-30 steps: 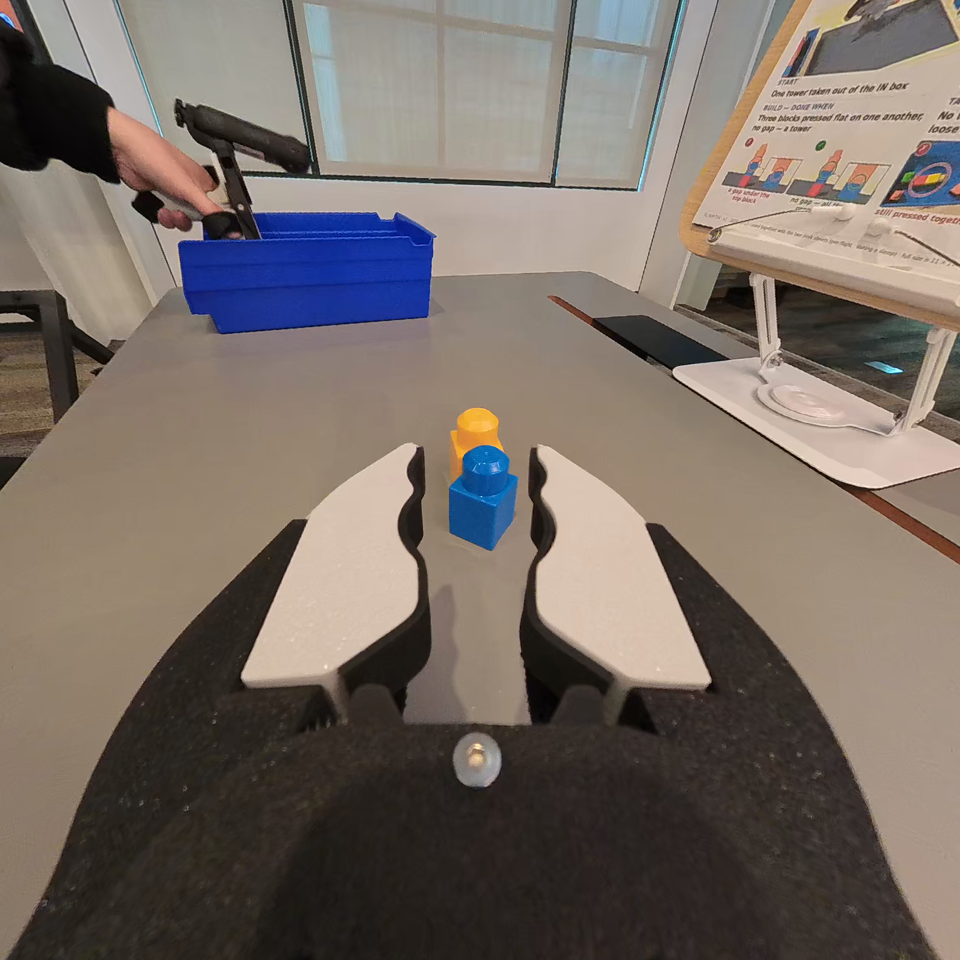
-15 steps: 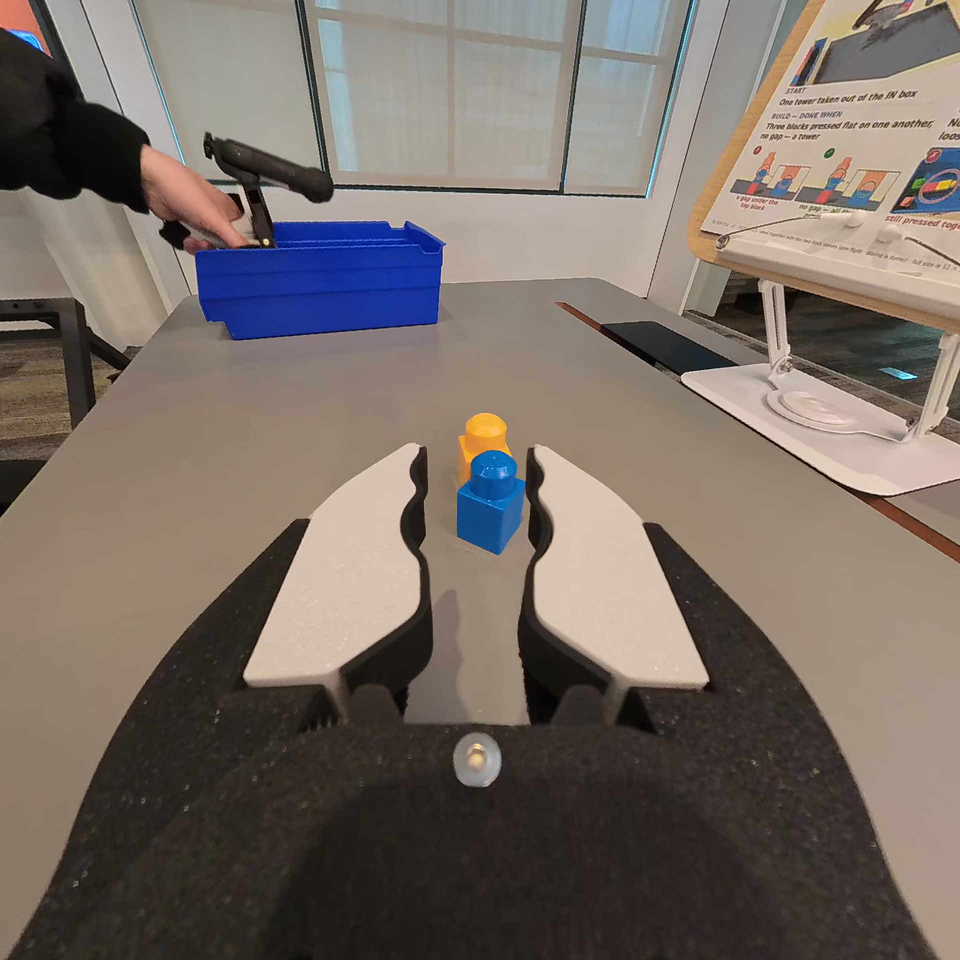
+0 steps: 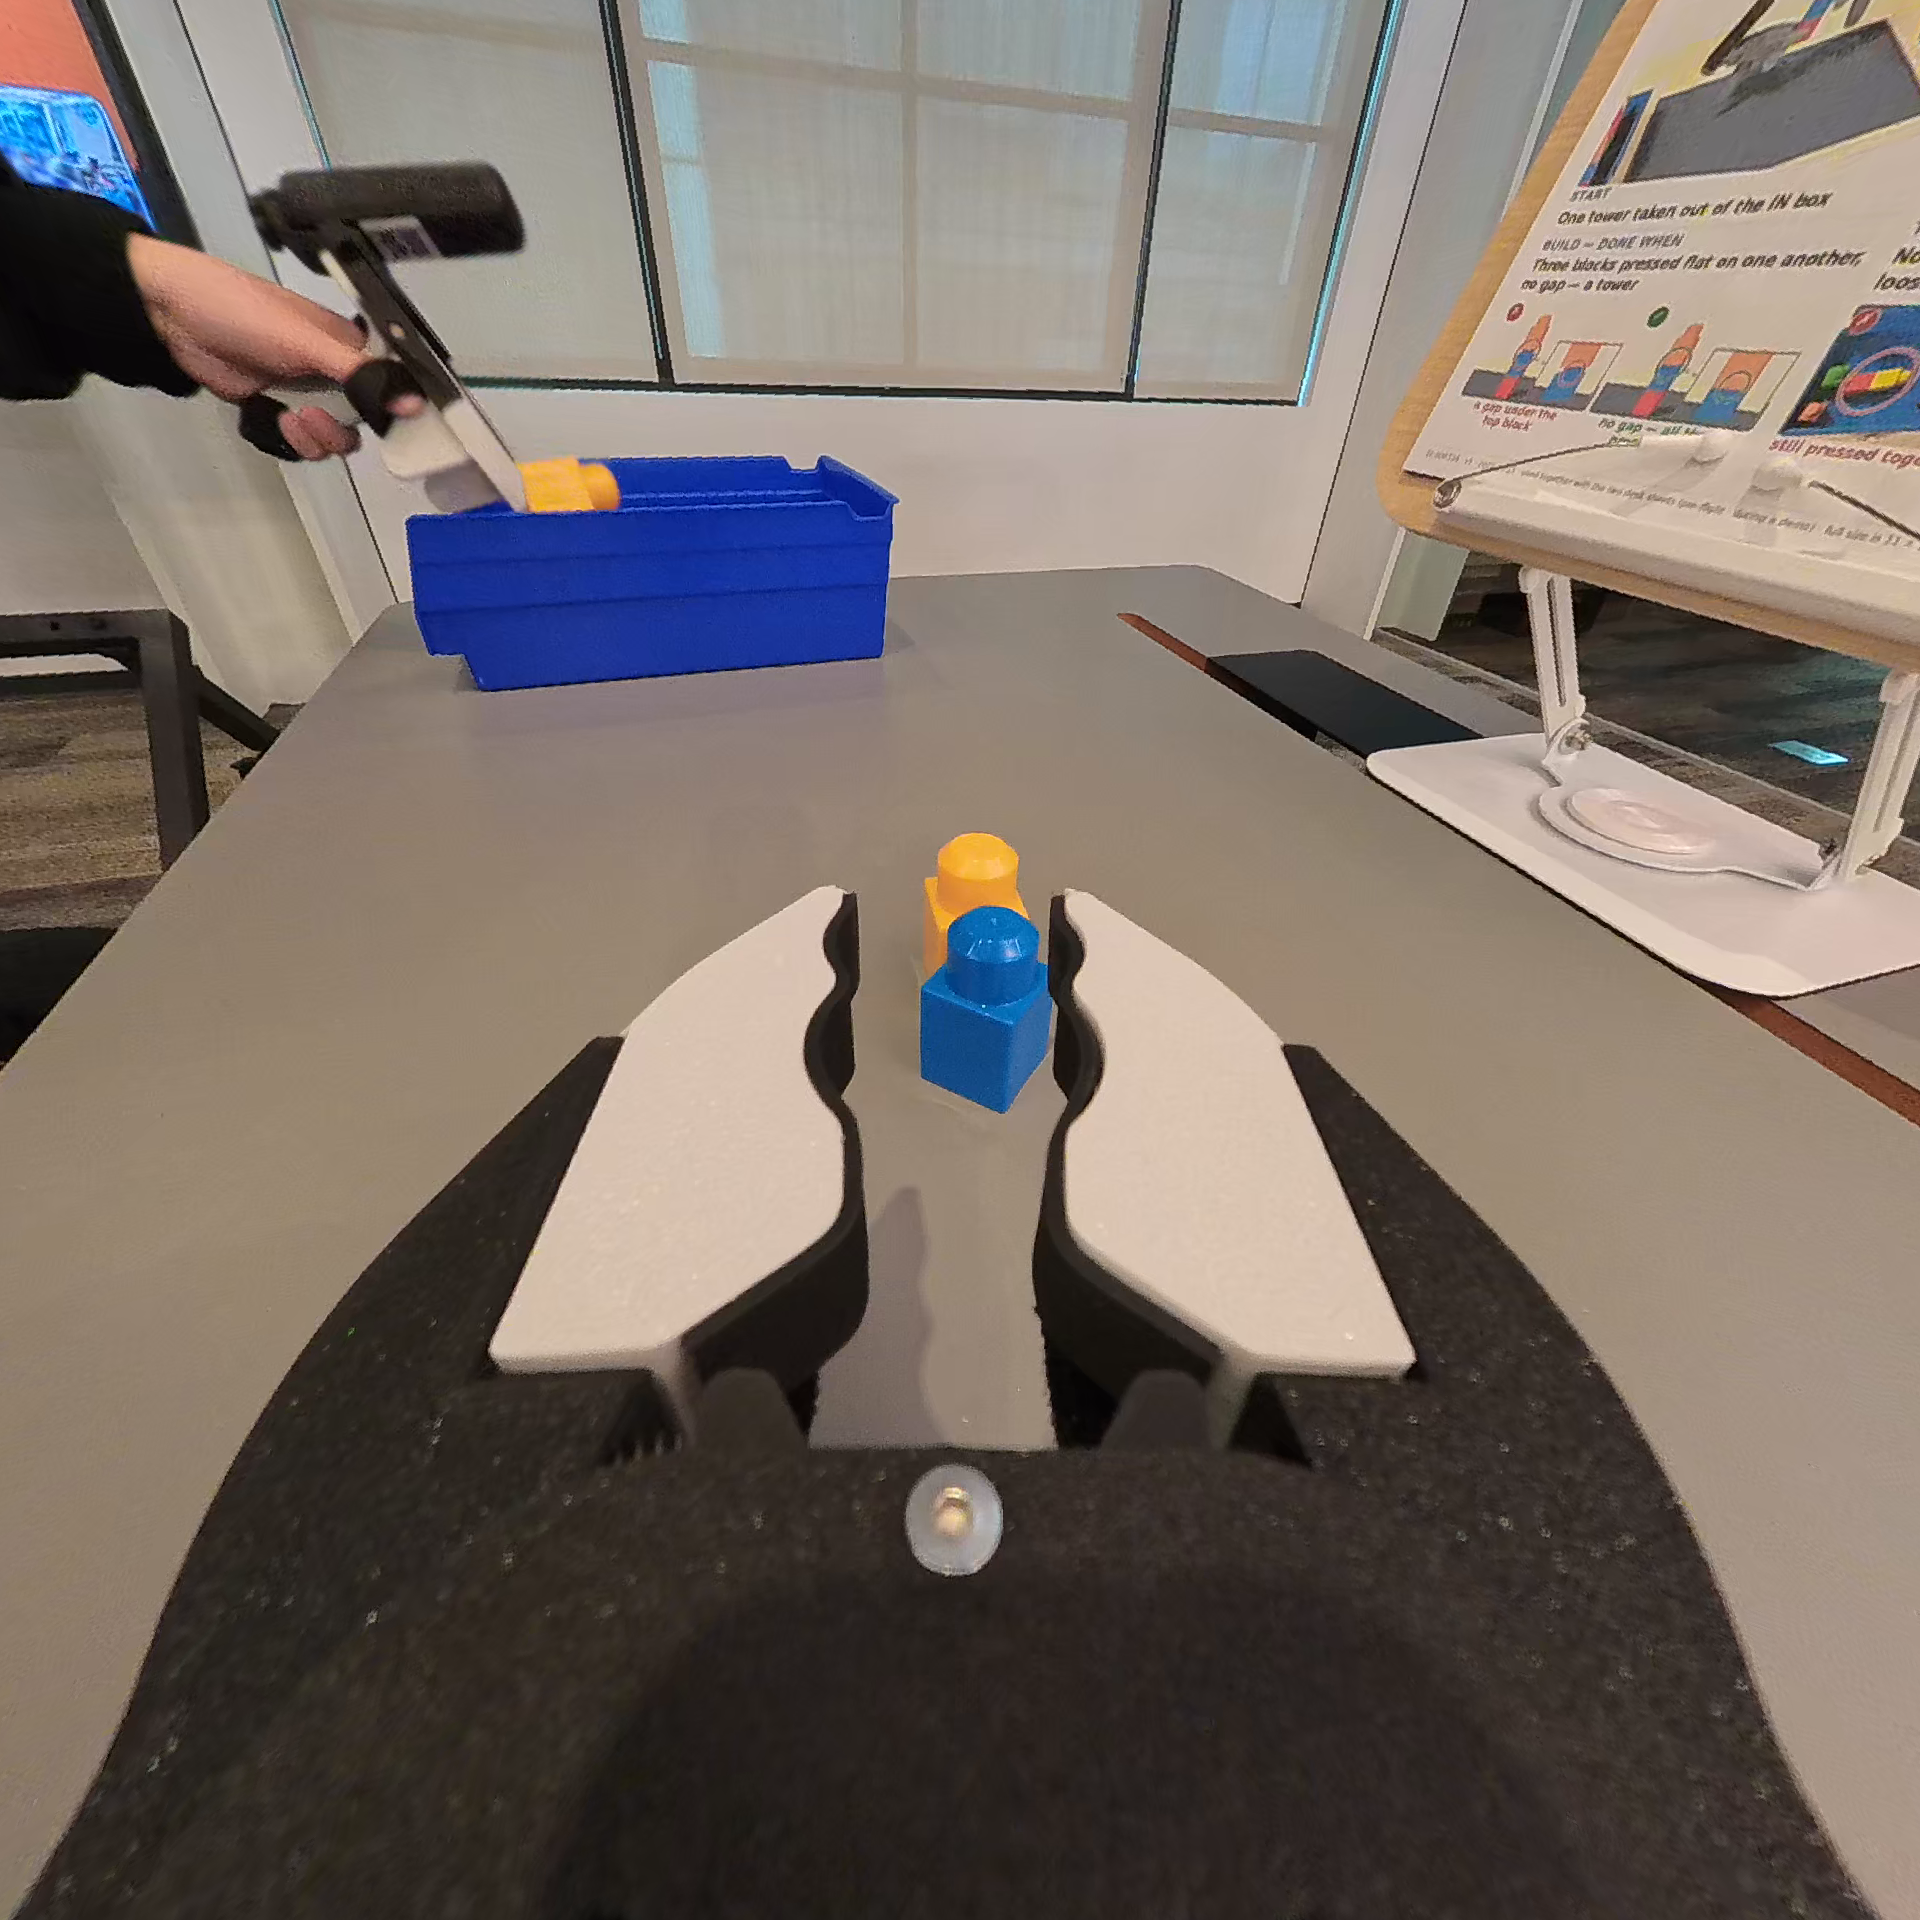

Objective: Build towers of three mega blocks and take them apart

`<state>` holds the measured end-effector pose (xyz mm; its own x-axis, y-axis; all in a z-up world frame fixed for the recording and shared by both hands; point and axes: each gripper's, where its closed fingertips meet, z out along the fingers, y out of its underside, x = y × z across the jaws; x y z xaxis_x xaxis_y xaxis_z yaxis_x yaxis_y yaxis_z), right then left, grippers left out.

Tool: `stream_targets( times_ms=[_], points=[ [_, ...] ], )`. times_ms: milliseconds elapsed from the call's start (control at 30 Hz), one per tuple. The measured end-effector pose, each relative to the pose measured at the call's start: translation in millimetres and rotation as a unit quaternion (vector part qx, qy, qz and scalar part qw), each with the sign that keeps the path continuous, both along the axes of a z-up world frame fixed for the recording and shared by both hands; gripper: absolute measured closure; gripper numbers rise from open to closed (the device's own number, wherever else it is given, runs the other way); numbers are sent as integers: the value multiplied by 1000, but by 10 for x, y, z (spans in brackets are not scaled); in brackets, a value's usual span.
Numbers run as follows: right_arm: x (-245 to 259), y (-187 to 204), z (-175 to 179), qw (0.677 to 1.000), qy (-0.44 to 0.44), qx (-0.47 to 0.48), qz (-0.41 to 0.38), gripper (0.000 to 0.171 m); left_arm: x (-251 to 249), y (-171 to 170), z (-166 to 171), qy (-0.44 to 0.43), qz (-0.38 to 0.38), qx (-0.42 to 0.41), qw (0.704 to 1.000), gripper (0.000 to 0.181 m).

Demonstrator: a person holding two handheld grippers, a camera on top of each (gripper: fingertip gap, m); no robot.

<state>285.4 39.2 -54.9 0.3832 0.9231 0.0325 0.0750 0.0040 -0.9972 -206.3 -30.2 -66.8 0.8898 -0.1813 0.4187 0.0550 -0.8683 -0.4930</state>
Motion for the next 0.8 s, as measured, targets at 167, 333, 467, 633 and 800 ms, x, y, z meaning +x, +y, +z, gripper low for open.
stream_targets(
  times_ms=[167,333,467,633,800],
  points=[
    [-2,-8,73,1000,16,-1,-1,137,294,45,649,4,-86,183,979,142],
    [-127,-189,394,998,57,4,29,138,1338,-172,1192,-41,-243,324,914,142],
    [-423,-448,749,988,124,-32,88,133,2436,-401,1207,-81,-354,395,844,142],
    [-863,-791,983,980,121,-47,153,122,3439,-558,1006,-133,-425,424,789,142],
    [-1102,-1120,1156,971,108,-48,207,115,3809,-634,929,-152,-455,432,764,142]
  ],
)
